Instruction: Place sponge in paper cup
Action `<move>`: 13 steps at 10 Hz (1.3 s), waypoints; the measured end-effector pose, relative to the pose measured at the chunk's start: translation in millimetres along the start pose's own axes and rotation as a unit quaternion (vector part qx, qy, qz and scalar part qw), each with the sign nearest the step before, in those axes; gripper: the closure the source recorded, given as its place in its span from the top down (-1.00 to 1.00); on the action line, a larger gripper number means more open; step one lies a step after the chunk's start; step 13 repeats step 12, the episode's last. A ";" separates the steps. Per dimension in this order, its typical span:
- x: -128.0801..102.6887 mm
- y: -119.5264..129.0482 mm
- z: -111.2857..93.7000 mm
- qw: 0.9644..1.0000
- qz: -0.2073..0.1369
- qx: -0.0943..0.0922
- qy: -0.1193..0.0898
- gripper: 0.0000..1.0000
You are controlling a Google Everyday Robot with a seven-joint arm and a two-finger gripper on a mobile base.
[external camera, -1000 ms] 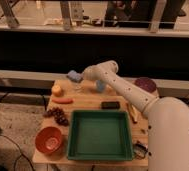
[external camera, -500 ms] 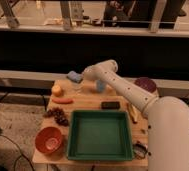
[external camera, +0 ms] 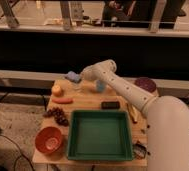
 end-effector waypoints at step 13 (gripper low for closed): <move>21.7 -8.5 -16.4 0.993 0.118 0.001 -0.005 0.60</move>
